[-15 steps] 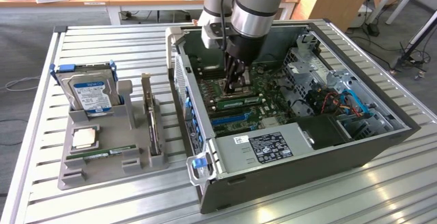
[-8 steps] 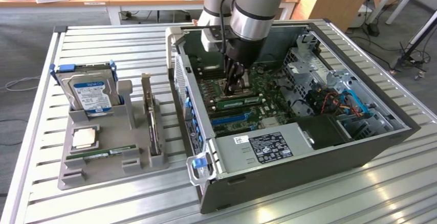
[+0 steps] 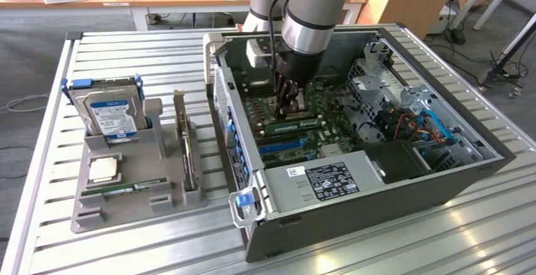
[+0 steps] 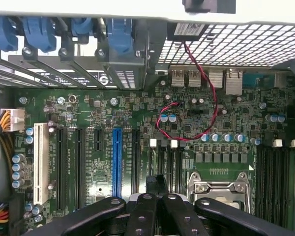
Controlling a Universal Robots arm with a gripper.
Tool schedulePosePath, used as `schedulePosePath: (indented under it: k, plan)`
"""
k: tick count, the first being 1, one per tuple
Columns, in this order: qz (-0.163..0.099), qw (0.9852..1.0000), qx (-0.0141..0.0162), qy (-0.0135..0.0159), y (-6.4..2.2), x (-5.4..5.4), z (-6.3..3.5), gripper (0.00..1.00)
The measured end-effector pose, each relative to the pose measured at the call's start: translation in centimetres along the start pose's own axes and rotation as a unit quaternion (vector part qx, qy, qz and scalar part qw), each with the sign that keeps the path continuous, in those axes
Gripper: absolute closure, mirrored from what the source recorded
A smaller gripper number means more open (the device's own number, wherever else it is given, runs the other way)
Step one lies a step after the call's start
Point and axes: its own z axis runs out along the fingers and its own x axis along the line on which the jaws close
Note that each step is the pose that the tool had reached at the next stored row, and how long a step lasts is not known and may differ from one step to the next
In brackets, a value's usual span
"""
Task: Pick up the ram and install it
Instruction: 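Press down the ram until it locks into place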
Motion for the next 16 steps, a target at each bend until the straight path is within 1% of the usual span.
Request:
schedulePosePath:
  k: [10, 16]
  plan:
    - [0.000, 1.0000, 0.0000, 0.0000, -0.05, 0.0, 1.05, 0.89]
    - [0.000, 1.0000, 0.0000, -0.0001, 0.07, 0.0, 1.12, 0.89]
